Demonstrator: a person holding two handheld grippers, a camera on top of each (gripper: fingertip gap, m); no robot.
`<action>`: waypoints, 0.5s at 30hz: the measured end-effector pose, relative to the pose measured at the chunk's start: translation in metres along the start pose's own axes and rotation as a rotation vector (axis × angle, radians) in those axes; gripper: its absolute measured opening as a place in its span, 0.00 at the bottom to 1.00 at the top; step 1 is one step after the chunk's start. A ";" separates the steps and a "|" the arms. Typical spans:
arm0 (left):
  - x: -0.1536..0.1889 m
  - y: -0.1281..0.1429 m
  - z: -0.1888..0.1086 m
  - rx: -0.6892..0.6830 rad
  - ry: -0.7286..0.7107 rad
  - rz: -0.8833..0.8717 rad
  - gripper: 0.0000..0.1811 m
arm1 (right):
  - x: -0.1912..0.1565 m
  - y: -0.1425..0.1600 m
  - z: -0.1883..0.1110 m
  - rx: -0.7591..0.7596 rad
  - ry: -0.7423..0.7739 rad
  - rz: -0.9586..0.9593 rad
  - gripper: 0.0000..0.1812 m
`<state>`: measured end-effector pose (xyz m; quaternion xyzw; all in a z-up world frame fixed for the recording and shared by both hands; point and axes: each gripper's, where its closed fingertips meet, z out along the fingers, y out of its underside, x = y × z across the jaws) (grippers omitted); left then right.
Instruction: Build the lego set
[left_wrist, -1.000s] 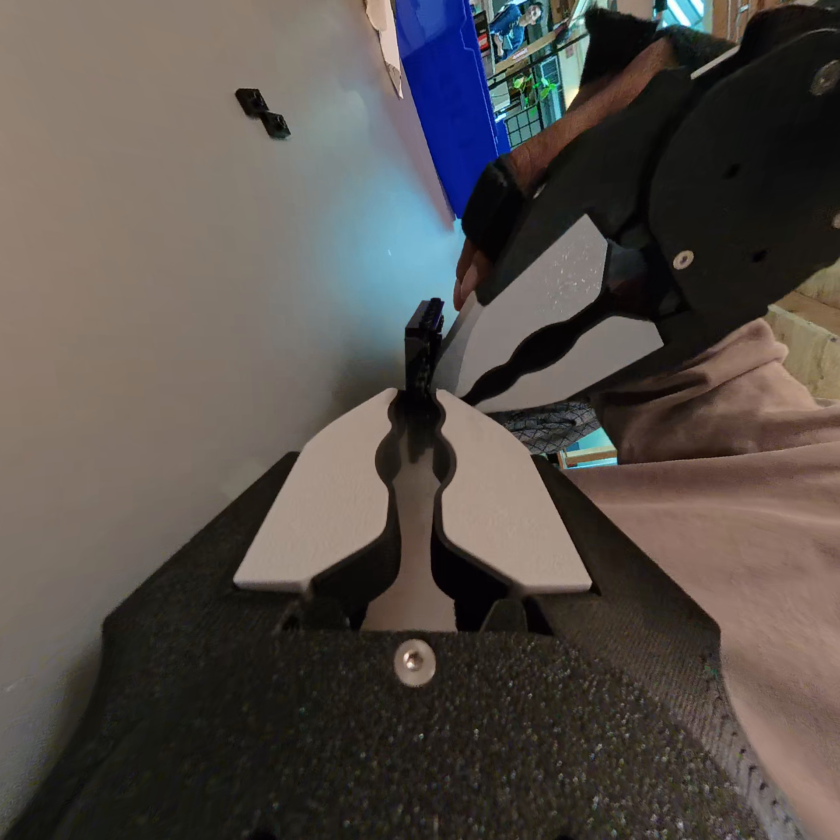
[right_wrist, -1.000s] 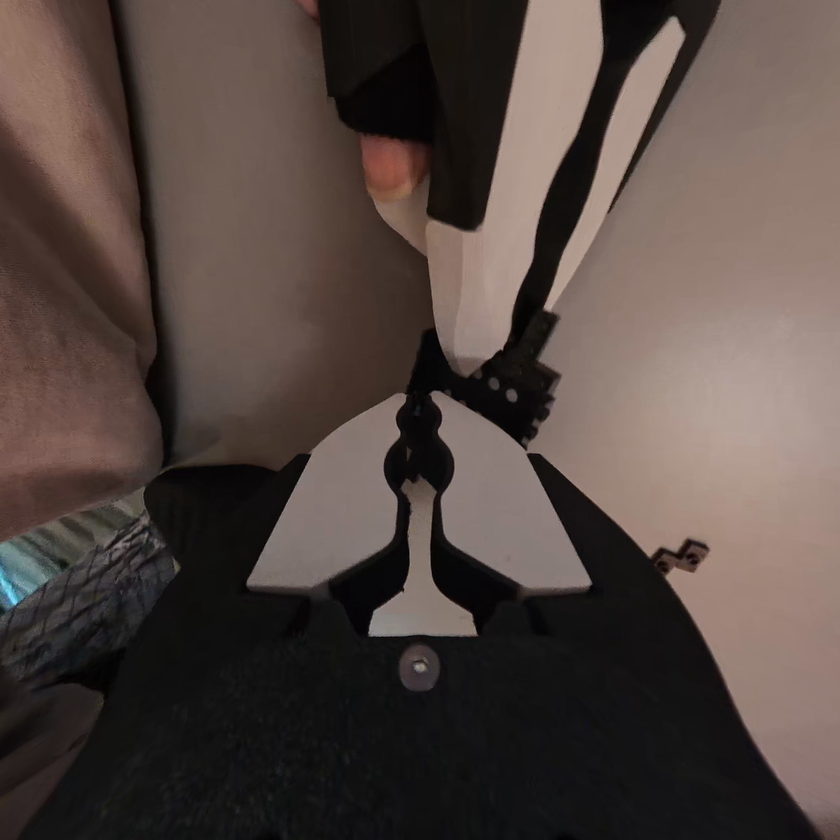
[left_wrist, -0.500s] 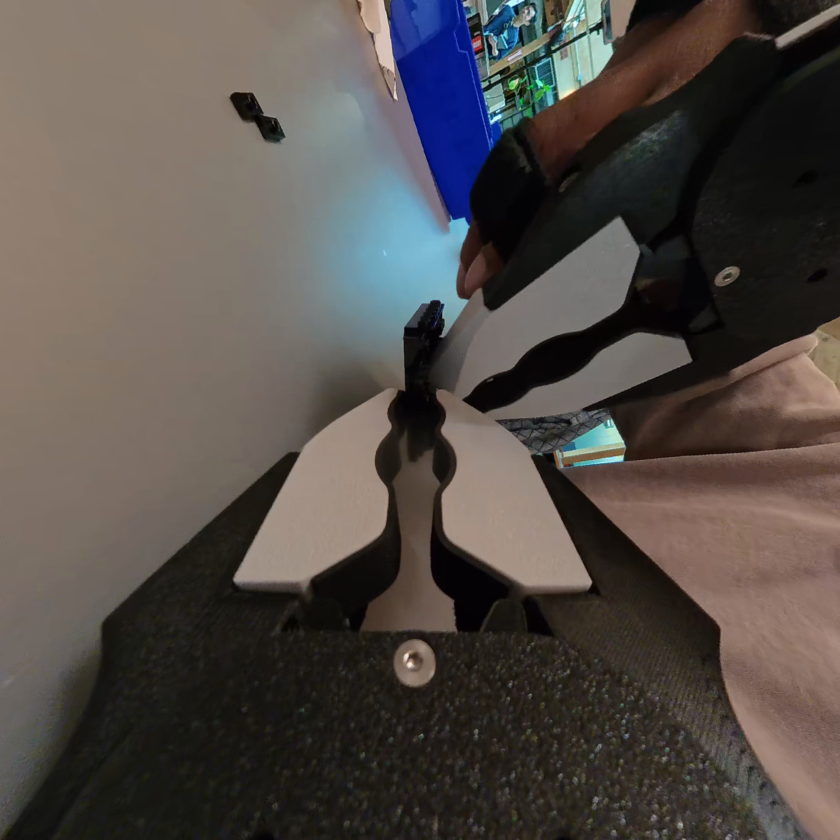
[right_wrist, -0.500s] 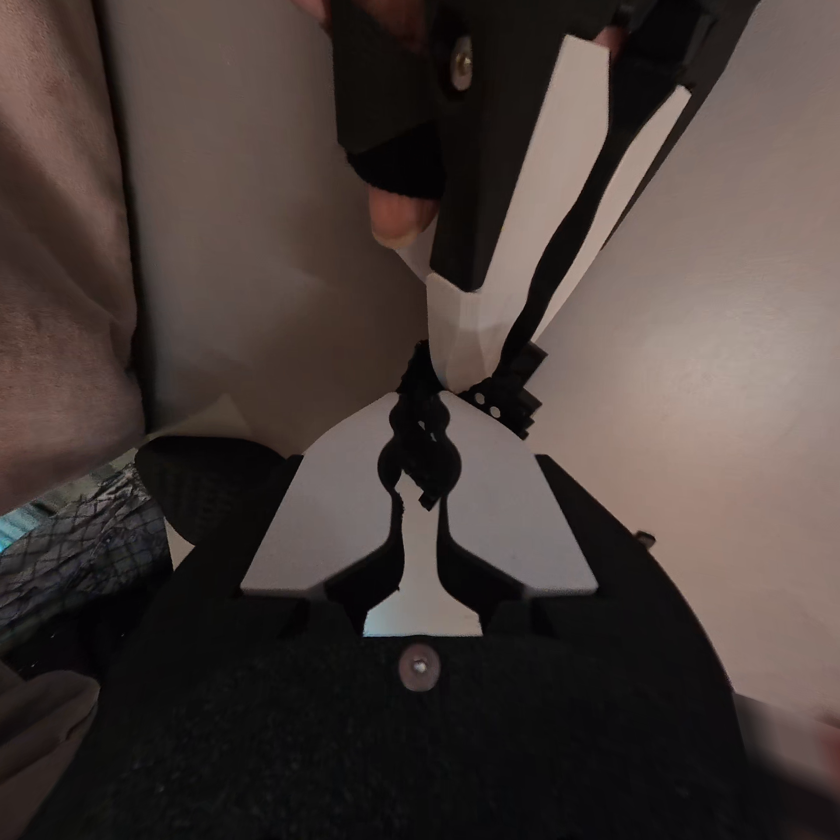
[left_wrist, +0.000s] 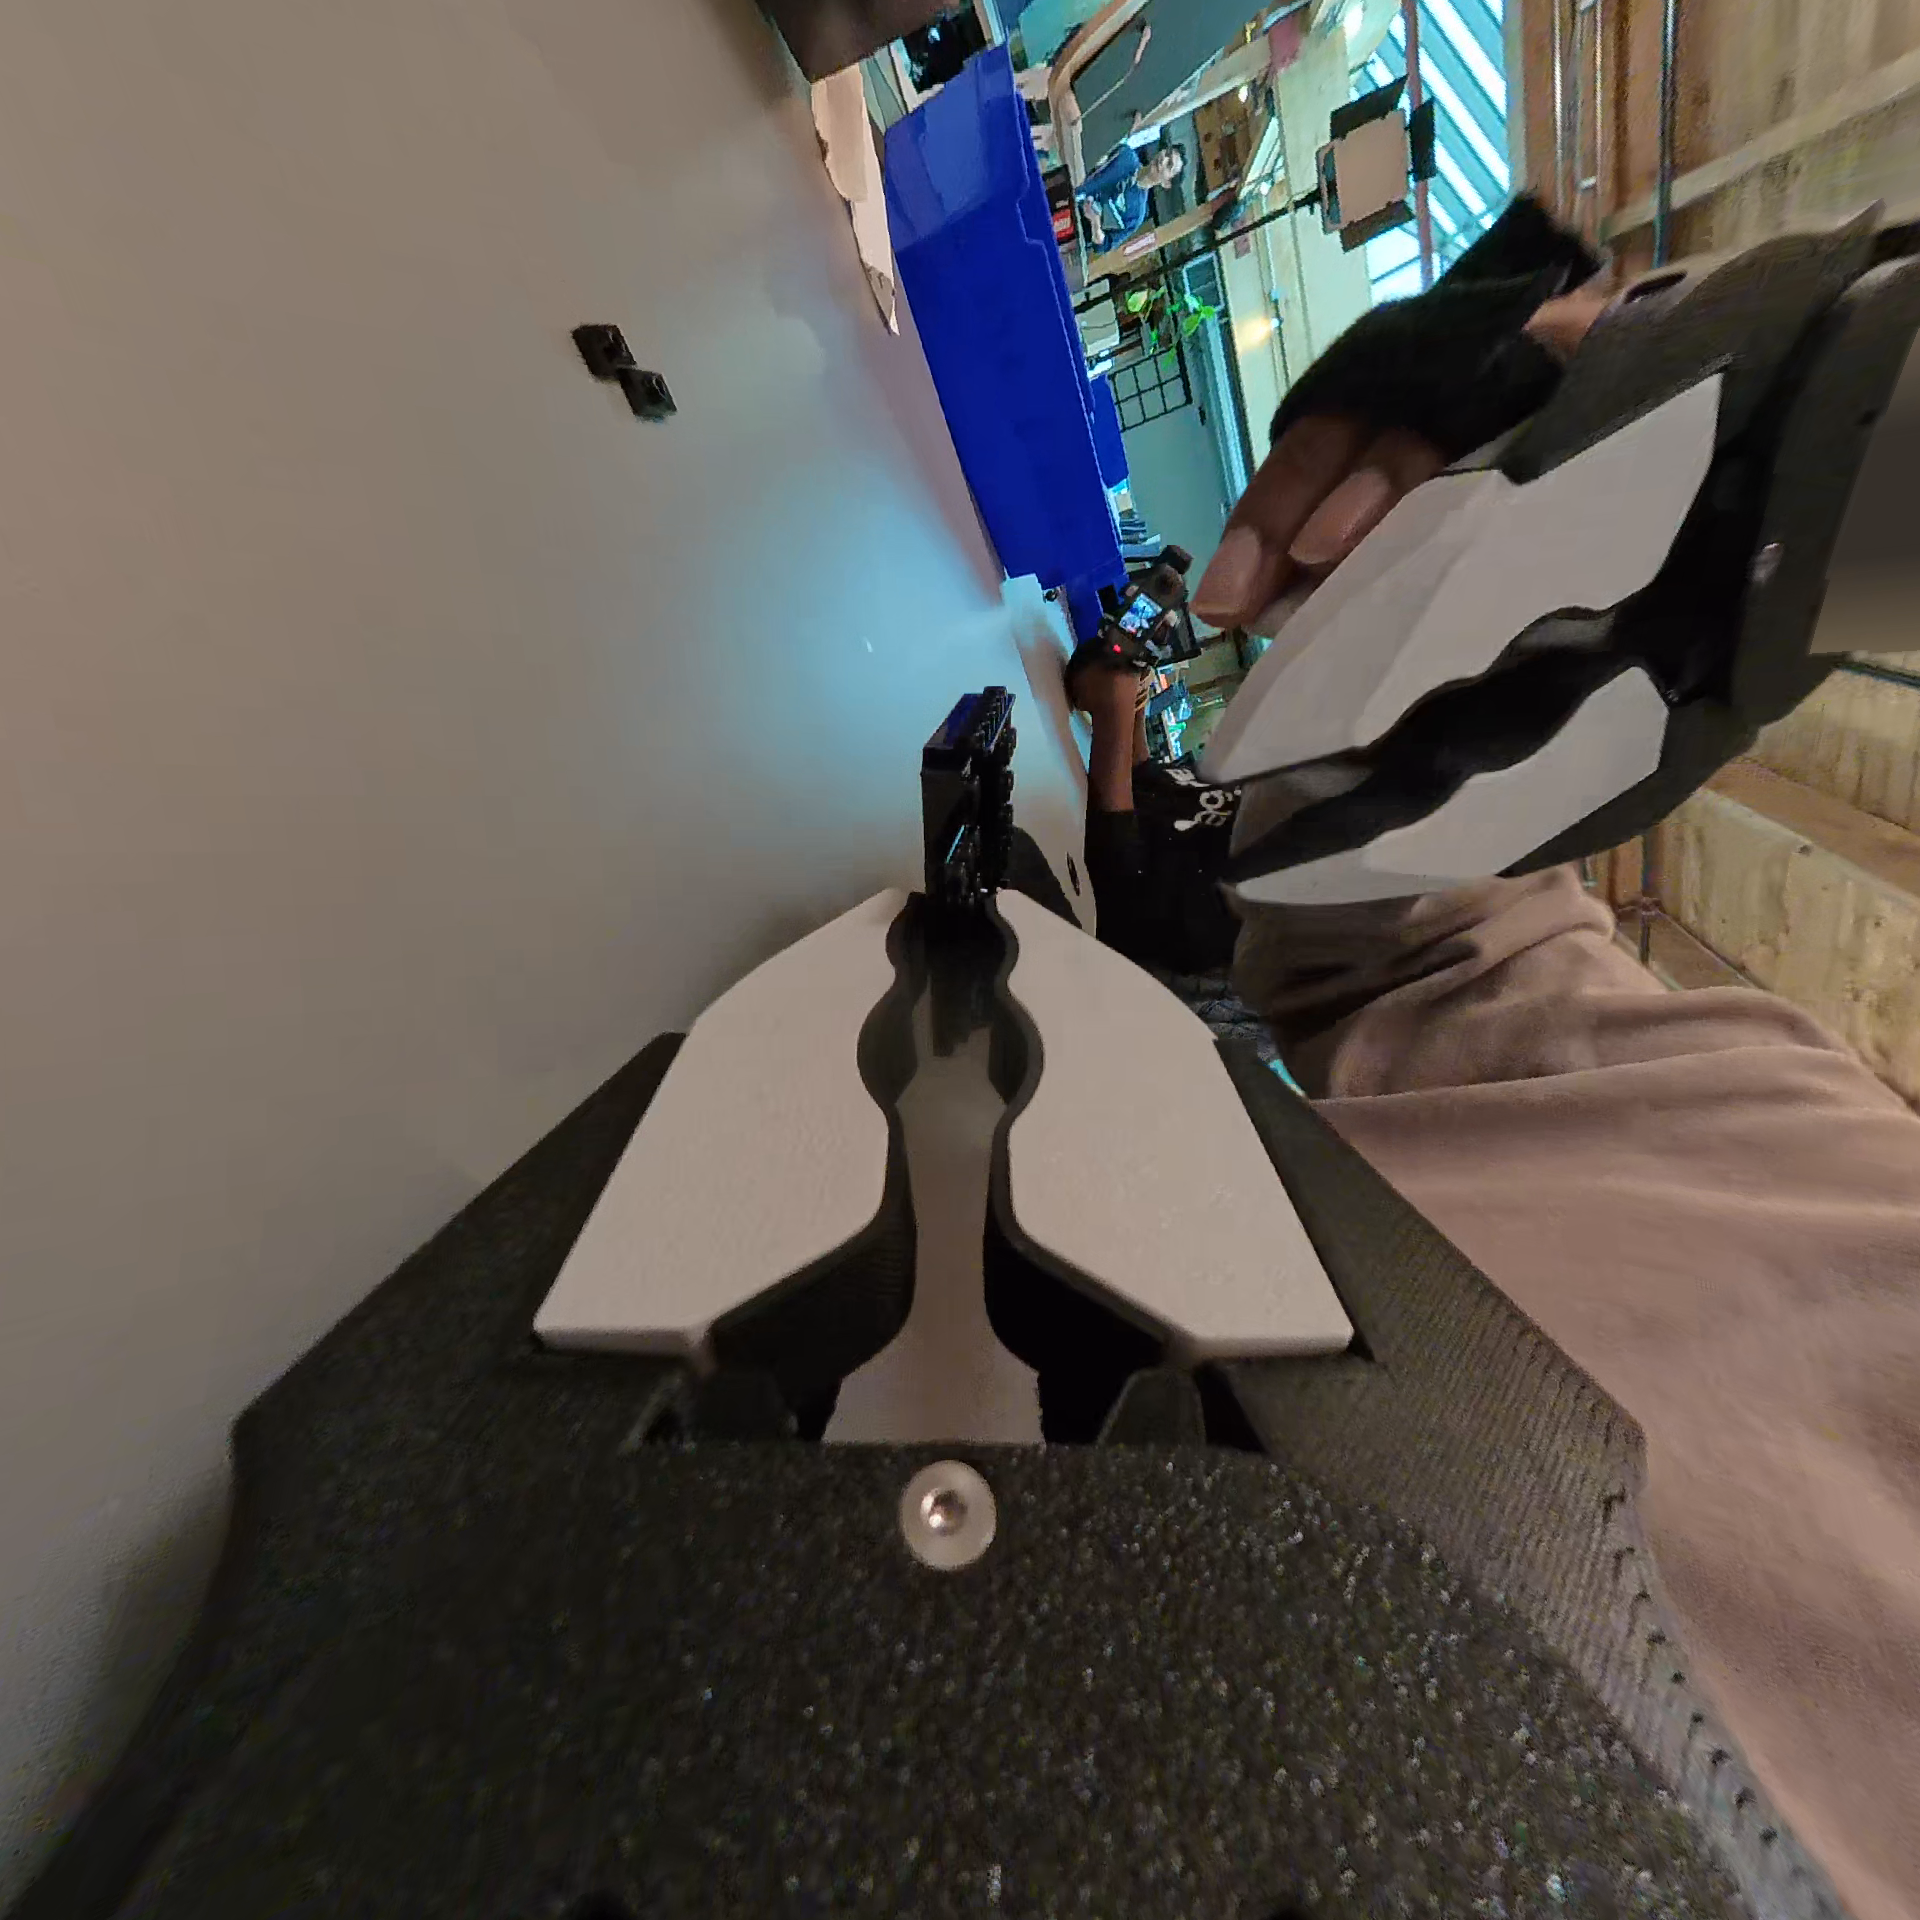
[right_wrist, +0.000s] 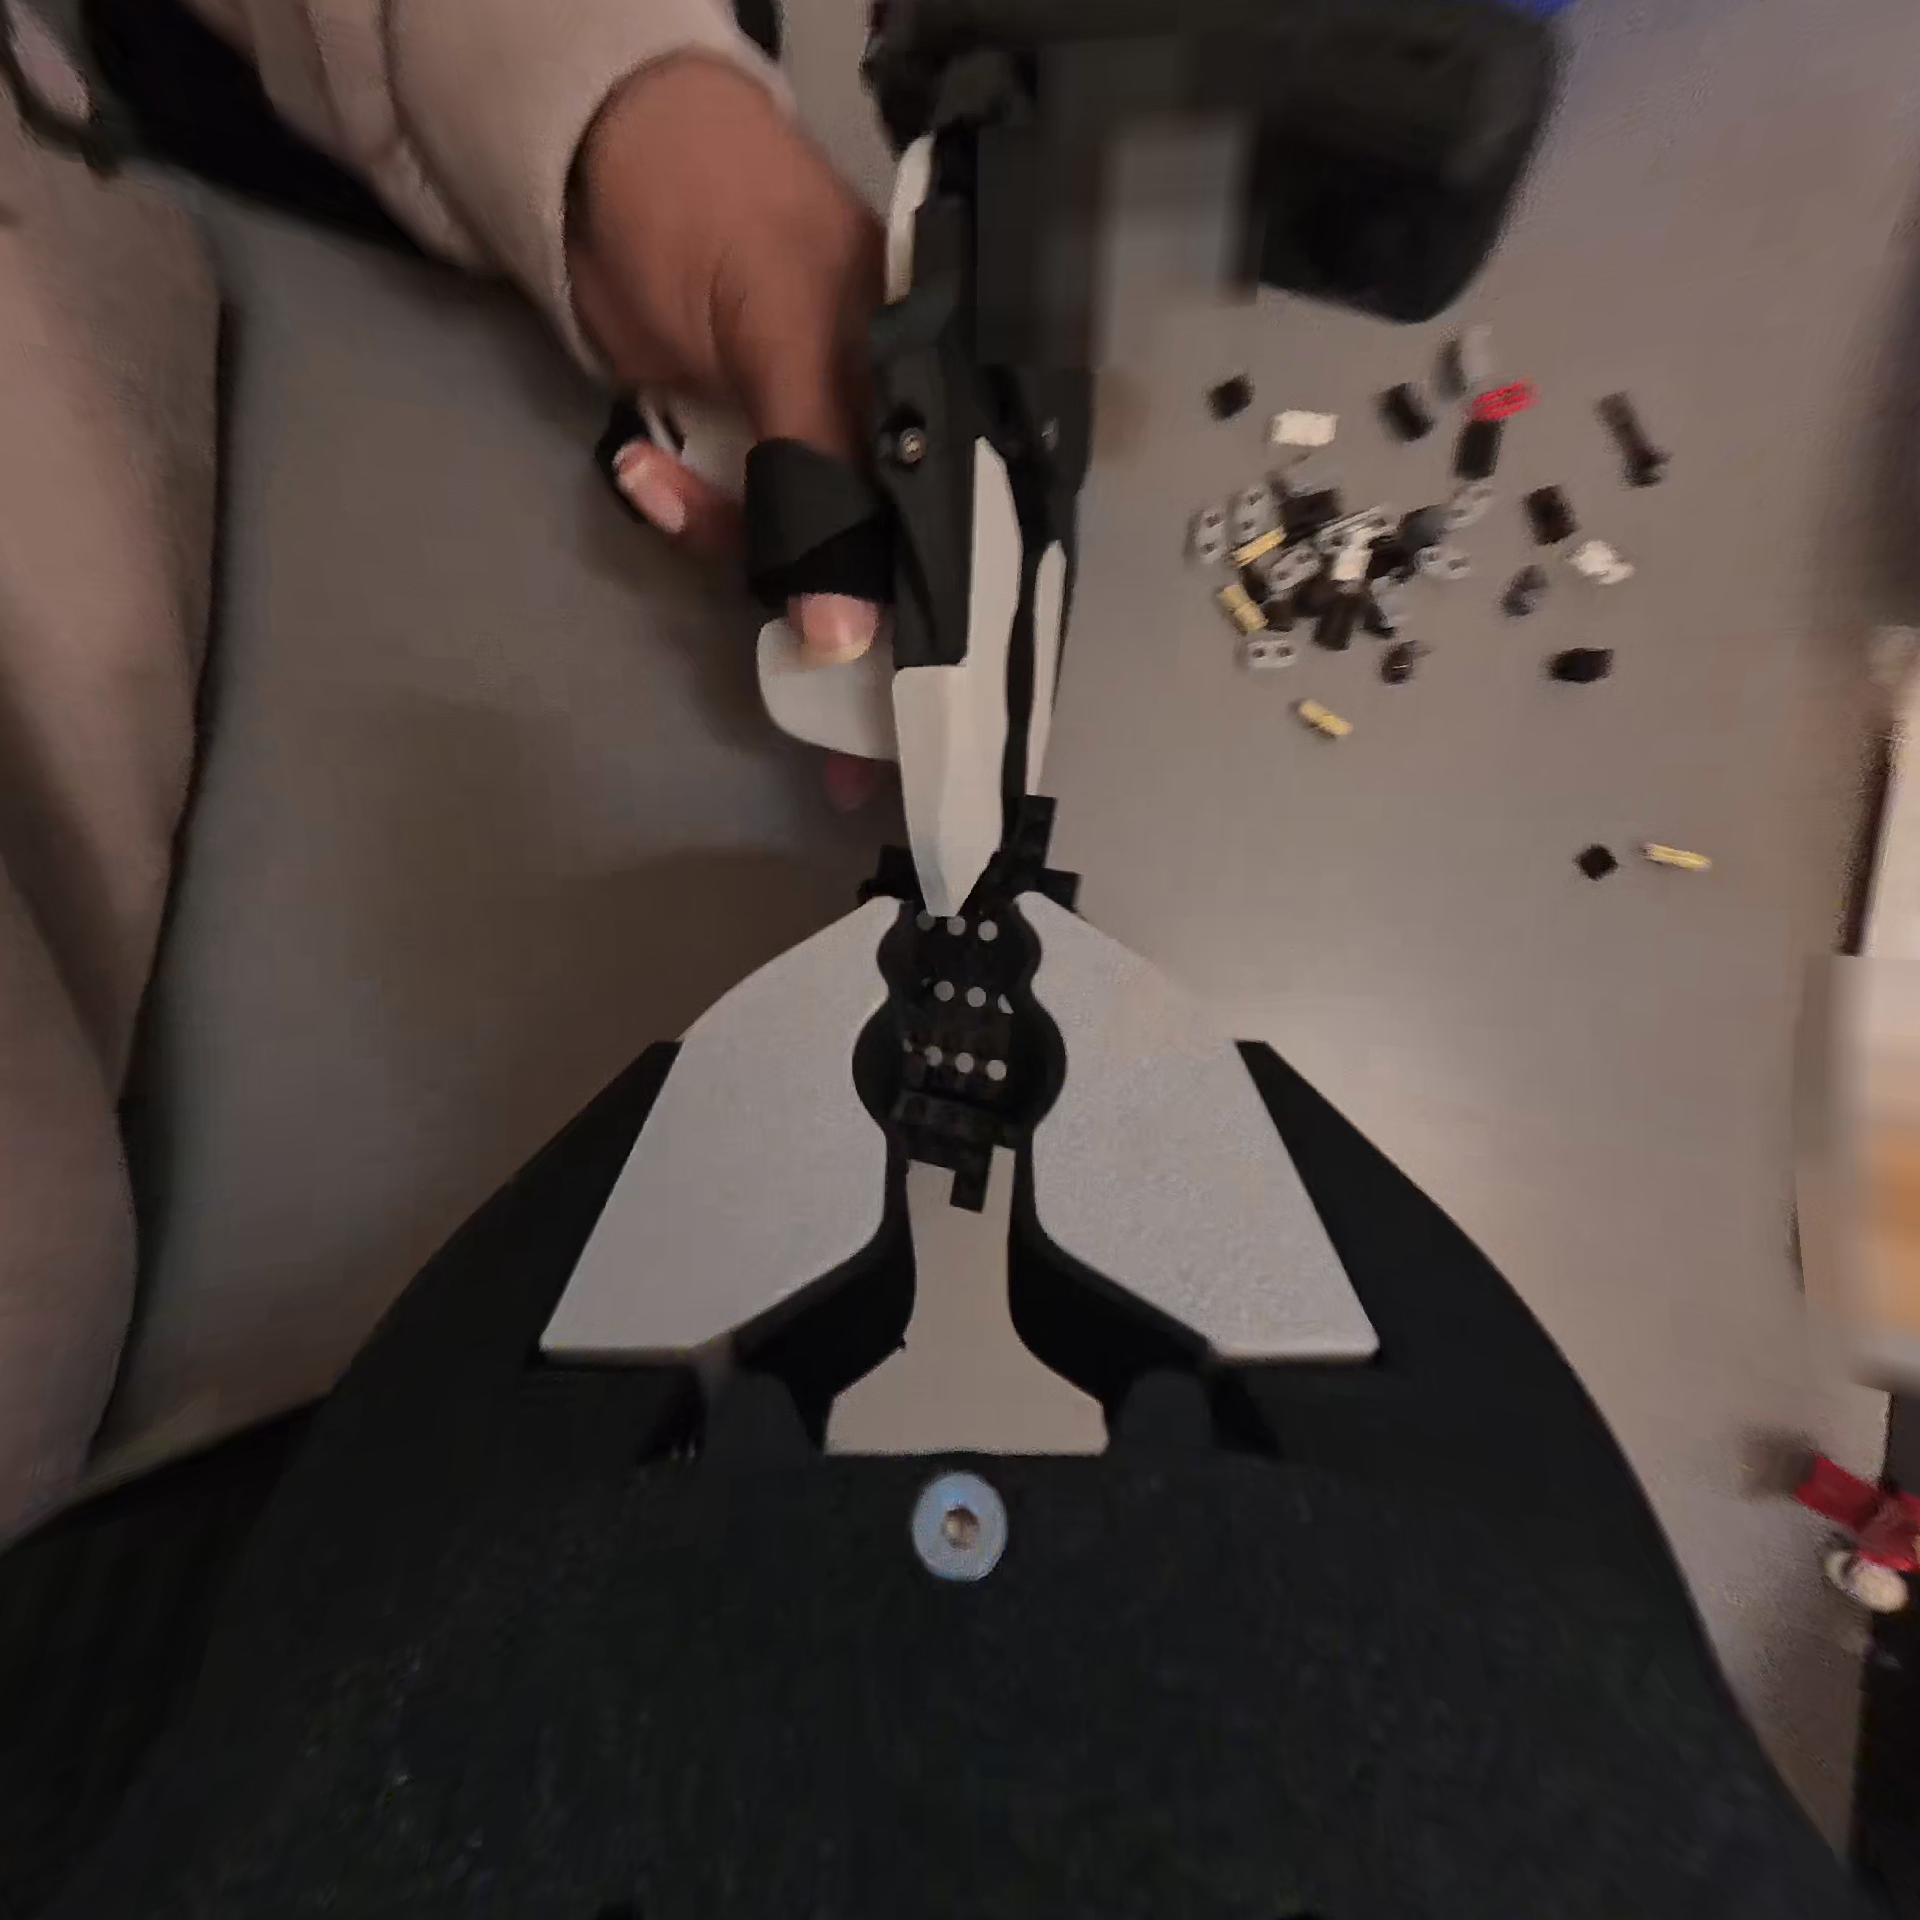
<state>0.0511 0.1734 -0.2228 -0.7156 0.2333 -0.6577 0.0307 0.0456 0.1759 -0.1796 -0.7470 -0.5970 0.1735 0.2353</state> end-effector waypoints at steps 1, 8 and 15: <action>0.000 -0.001 0.000 0.006 -0.003 0.001 0.05 | 0.001 0.001 -0.004 0.057 0.040 0.030 0.09; -0.006 -0.002 0.000 0.019 -0.013 -0.014 0.05 | -0.009 0.028 -0.009 0.187 0.248 0.119 0.06; -0.006 -0.003 0.000 0.020 -0.015 -0.015 0.05 | -0.018 0.033 0.016 0.109 0.253 0.098 0.04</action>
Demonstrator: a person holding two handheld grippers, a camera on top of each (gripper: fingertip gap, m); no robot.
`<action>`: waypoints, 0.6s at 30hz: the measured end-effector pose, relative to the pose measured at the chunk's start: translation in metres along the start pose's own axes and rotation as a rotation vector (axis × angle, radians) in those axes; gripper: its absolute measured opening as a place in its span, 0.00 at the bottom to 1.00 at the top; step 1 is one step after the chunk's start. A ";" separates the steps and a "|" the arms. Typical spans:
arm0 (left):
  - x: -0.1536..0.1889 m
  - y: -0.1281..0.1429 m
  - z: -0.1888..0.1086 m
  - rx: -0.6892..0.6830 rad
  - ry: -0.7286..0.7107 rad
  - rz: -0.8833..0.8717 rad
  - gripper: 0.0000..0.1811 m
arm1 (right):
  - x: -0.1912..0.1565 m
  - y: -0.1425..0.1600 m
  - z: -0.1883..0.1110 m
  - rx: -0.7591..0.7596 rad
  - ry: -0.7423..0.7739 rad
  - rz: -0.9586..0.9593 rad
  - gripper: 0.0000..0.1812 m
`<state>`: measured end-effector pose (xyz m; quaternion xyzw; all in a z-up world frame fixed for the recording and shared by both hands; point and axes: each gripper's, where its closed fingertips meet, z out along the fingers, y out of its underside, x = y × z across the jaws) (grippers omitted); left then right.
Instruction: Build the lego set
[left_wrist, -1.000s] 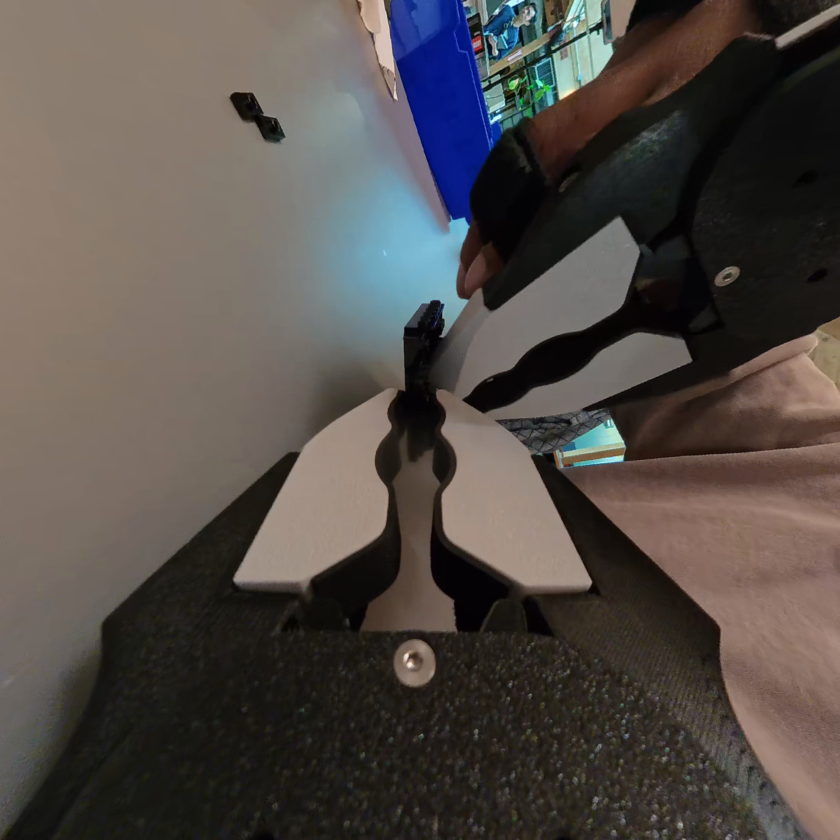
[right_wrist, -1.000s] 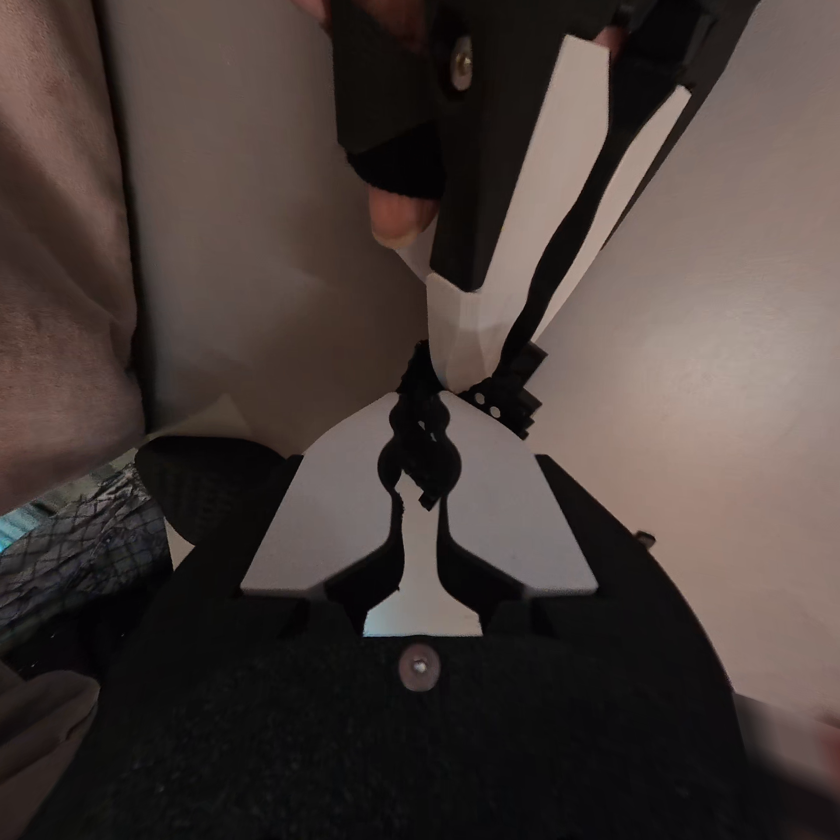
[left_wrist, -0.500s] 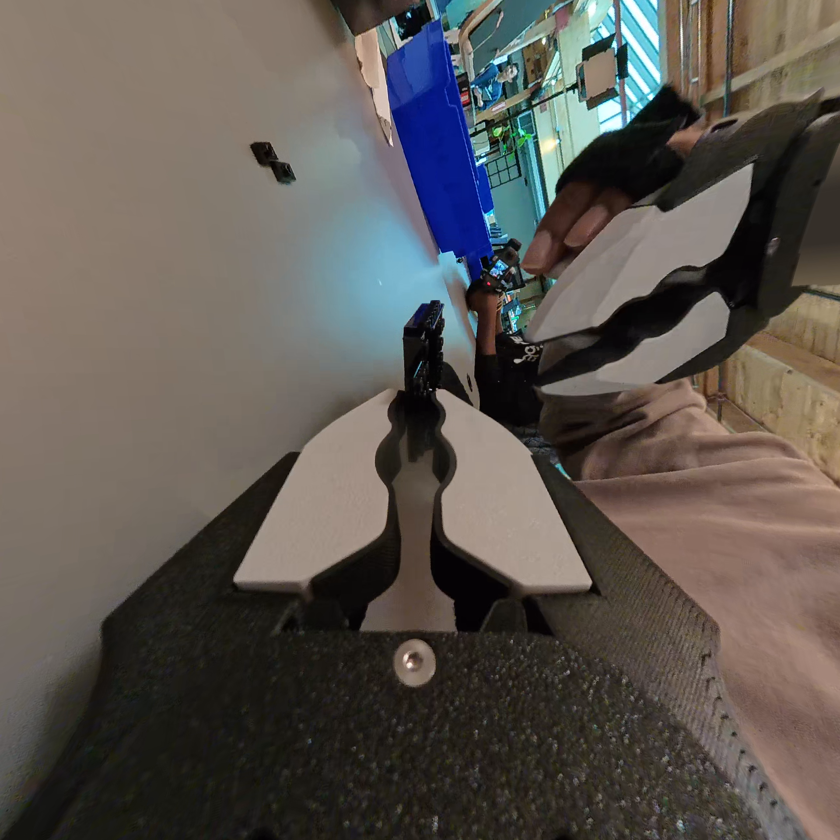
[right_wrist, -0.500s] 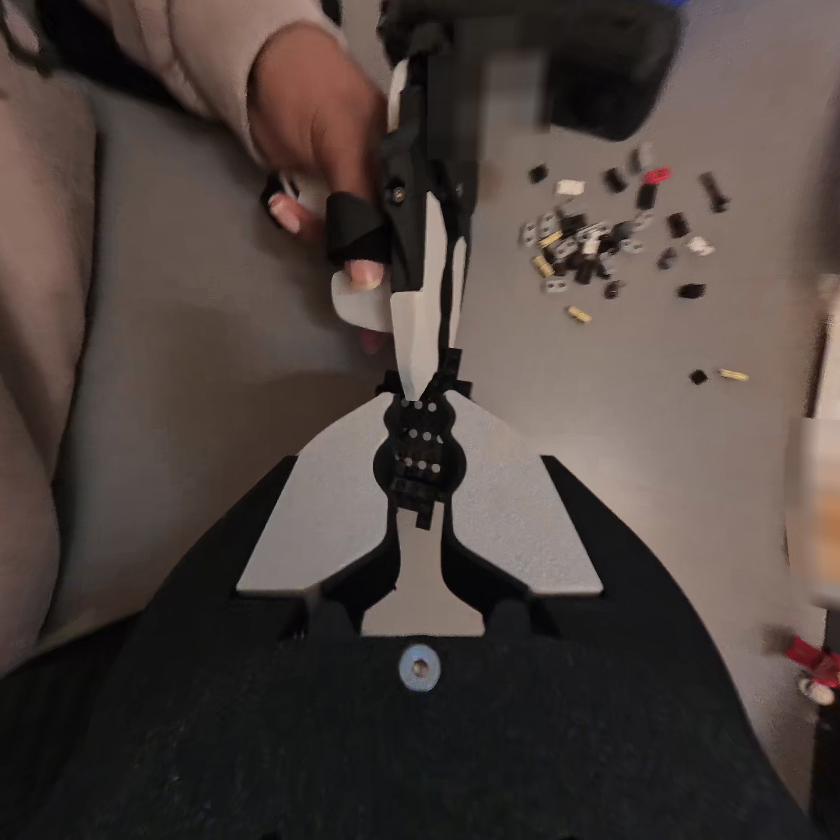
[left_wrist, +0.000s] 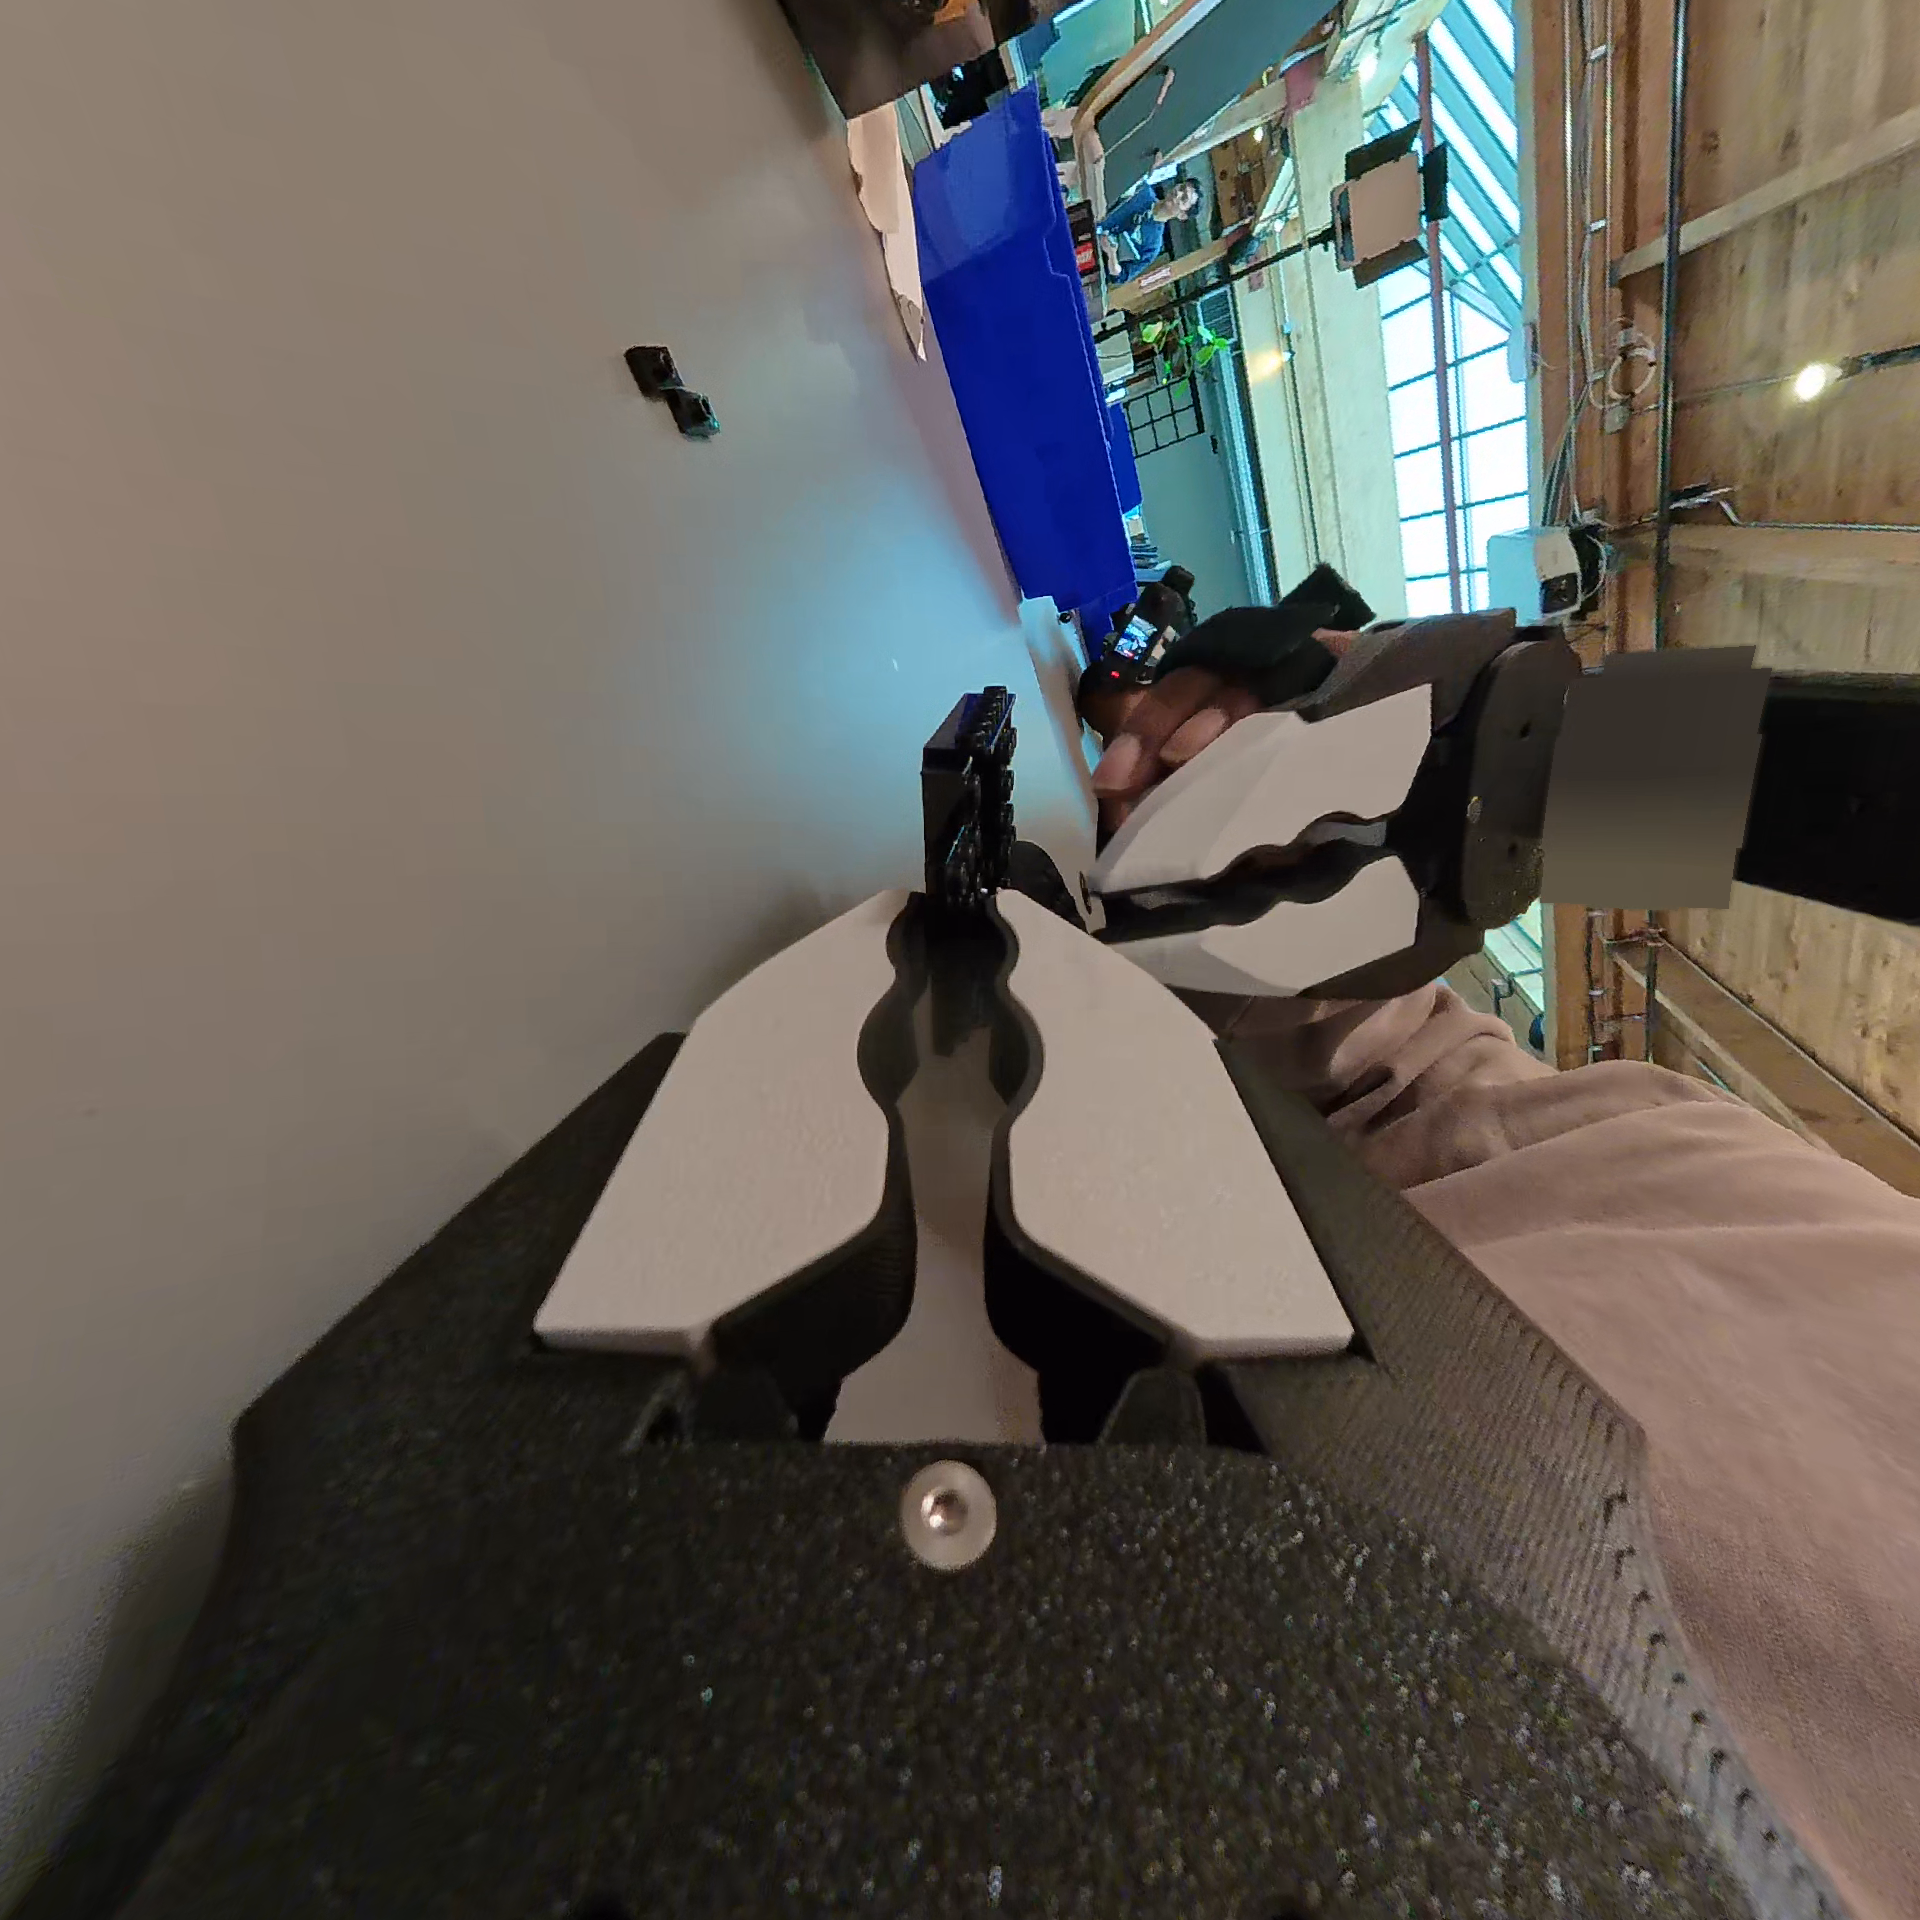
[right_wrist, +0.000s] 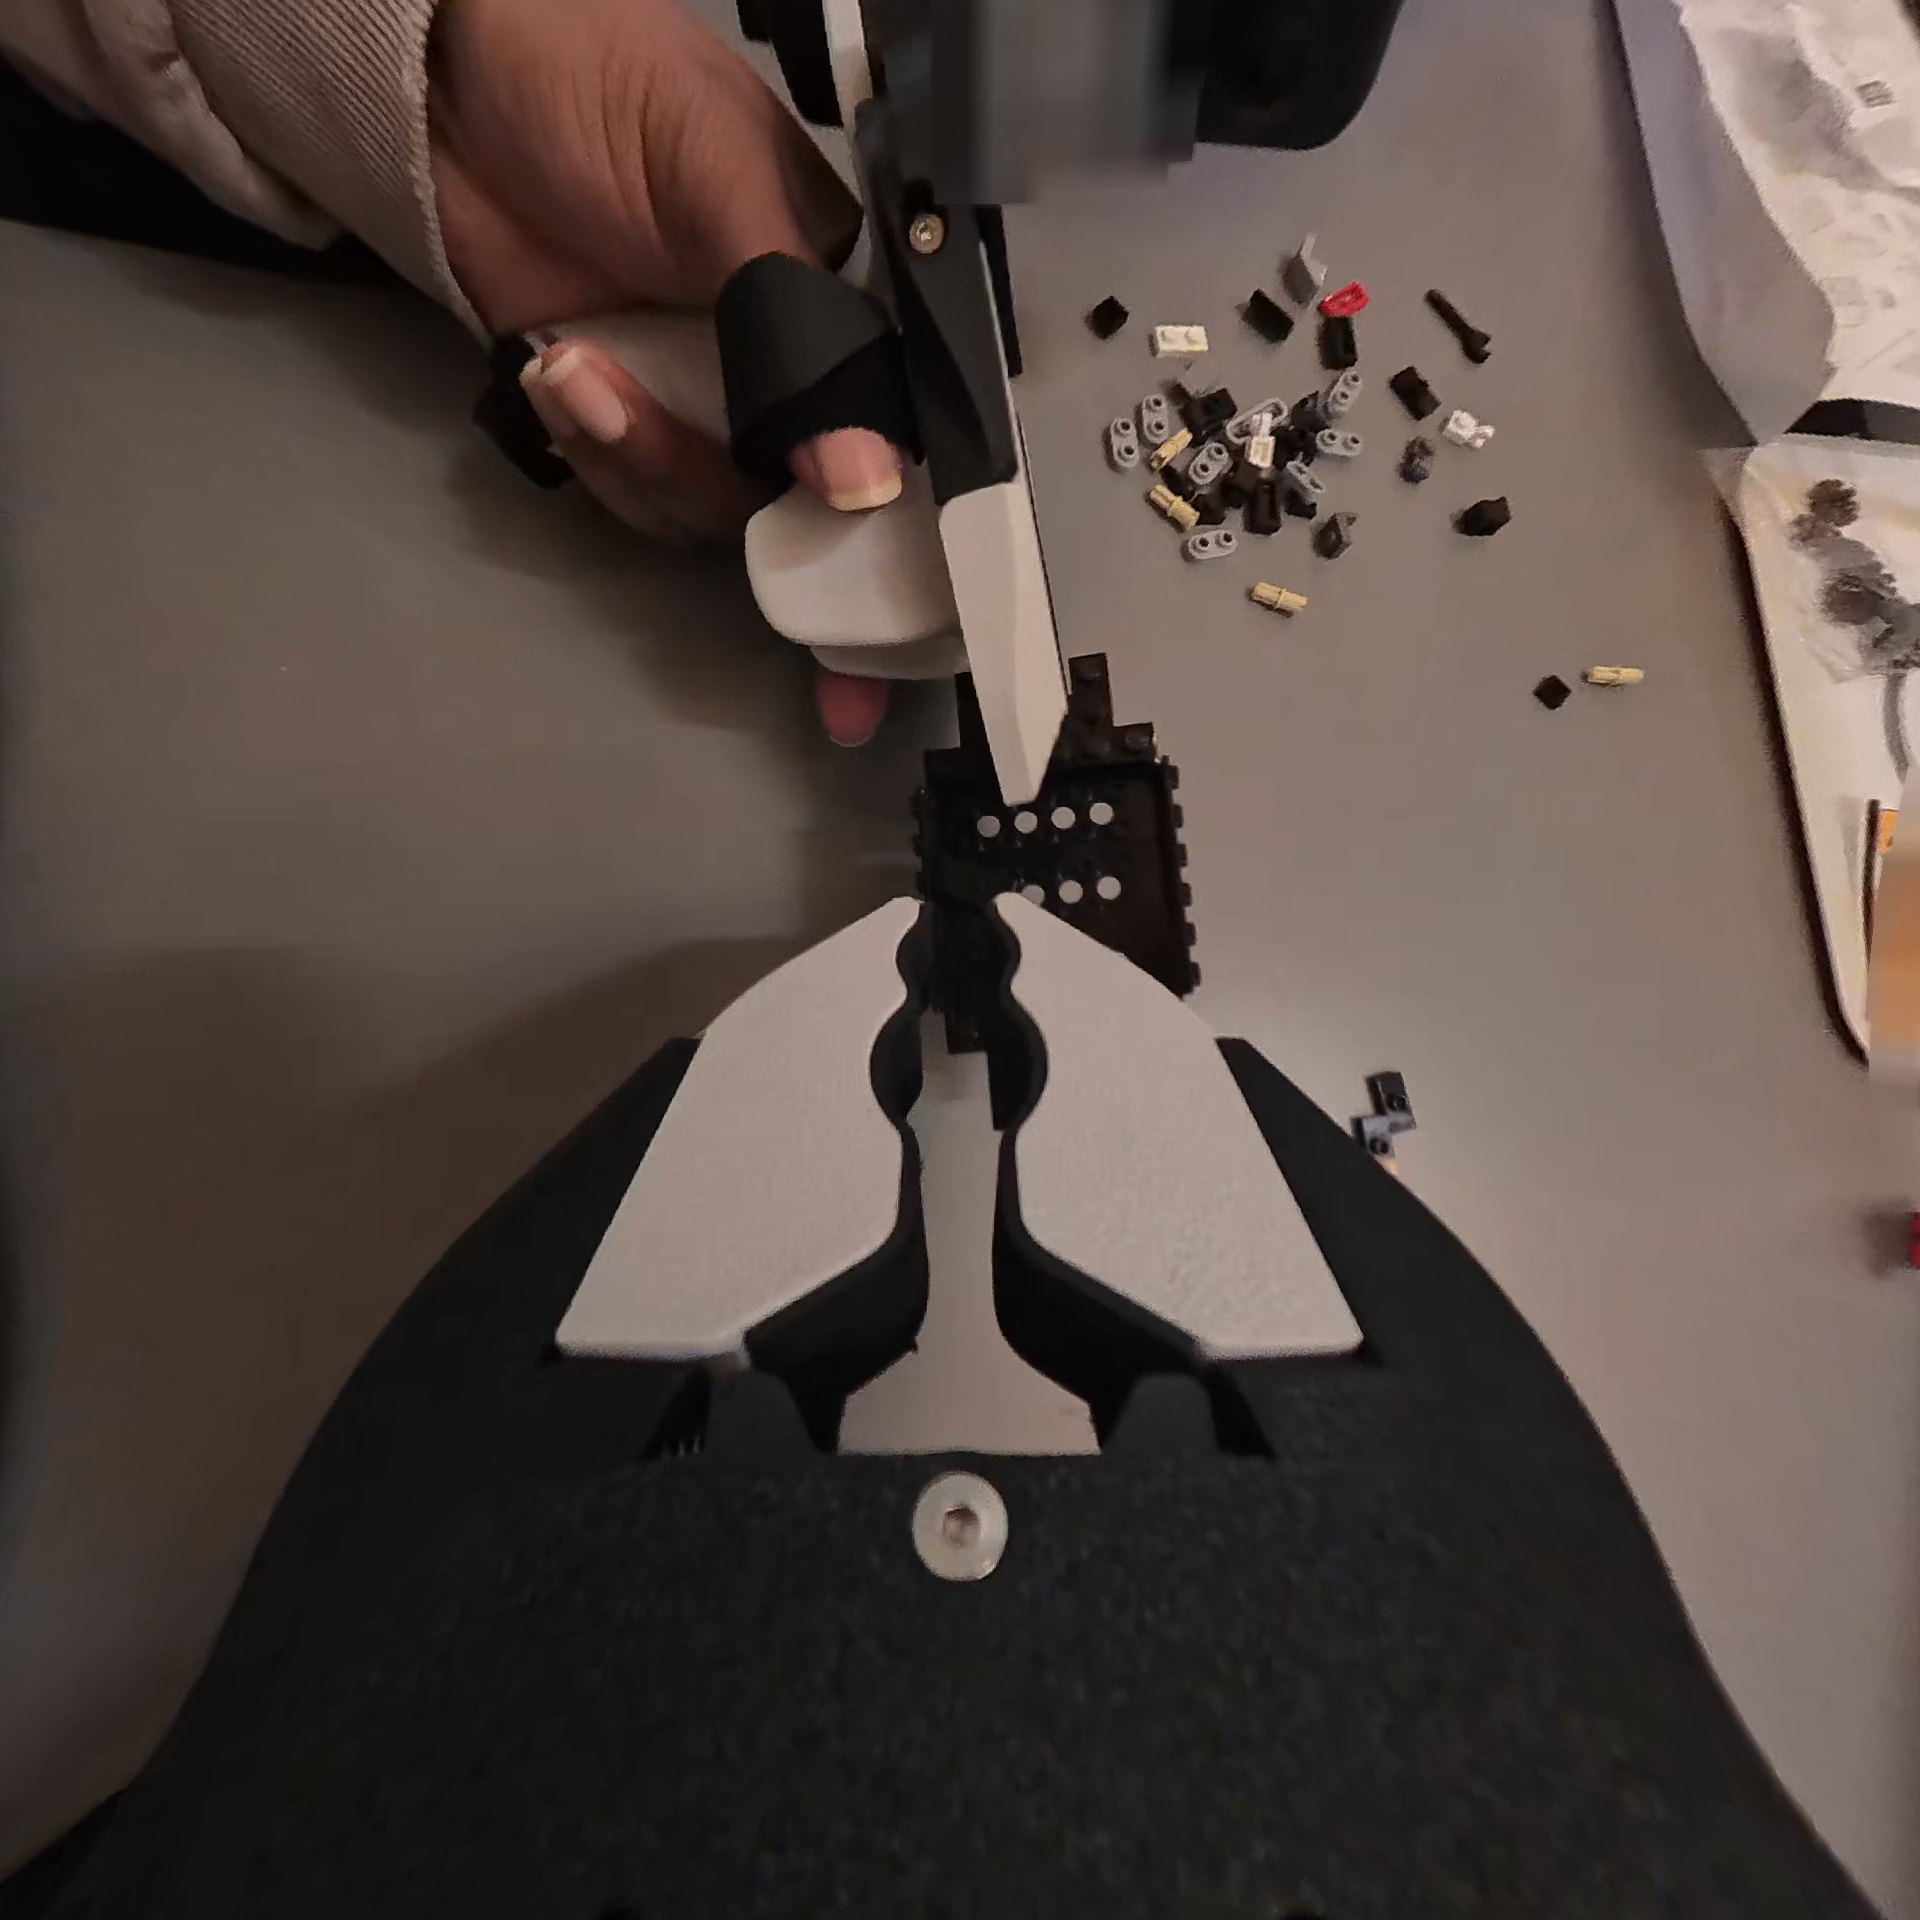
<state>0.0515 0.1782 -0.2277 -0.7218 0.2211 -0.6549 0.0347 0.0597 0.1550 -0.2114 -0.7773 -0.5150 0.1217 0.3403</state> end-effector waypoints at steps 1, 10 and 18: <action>0.000 0.000 0.000 0.001 -0.002 0.003 0.05 | 0.000 0.000 0.004 -0.015 -0.002 0.000 0.04; -0.001 -0.007 -0.004 0.044 -0.039 0.031 0.05 | 0.011 0.002 0.023 -0.101 0.063 0.129 0.04; -0.002 -0.005 -0.003 0.035 -0.046 0.036 0.05 | 0.012 0.005 0.025 -0.133 0.085 0.112 0.04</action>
